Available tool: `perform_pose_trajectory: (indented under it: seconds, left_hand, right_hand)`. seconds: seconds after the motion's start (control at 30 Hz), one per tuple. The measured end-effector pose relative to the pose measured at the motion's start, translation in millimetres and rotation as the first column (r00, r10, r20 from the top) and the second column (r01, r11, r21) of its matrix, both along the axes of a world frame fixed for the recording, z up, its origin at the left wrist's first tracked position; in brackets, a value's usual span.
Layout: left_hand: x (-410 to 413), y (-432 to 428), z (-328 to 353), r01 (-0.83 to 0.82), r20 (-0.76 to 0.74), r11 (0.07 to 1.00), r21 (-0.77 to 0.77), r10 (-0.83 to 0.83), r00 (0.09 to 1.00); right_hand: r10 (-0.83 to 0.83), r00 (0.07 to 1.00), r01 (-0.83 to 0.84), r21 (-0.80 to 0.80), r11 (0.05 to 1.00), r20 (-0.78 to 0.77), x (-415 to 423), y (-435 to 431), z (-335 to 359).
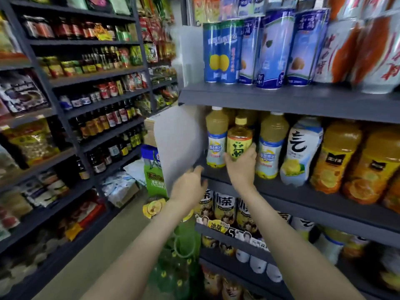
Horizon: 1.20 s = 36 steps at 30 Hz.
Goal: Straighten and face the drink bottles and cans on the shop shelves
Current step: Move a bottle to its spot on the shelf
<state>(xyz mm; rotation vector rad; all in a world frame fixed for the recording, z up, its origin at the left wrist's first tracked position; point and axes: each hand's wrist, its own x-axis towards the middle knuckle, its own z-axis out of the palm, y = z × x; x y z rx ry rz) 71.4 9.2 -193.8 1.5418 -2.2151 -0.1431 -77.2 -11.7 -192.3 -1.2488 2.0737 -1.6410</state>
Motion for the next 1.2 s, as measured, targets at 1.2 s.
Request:
perform_pose_trajectory:
  seconds: [1.2]
  left_hand:
    - [-379.8, 445.2, -50.8, 0.907, -0.300, 0.290, 0.304, -0.875, 0.380]
  right_hand:
    - [-0.618, 0.785, 0.608, 0.132, 0.783, 0.047, -290.7, 606.2, -55.1]
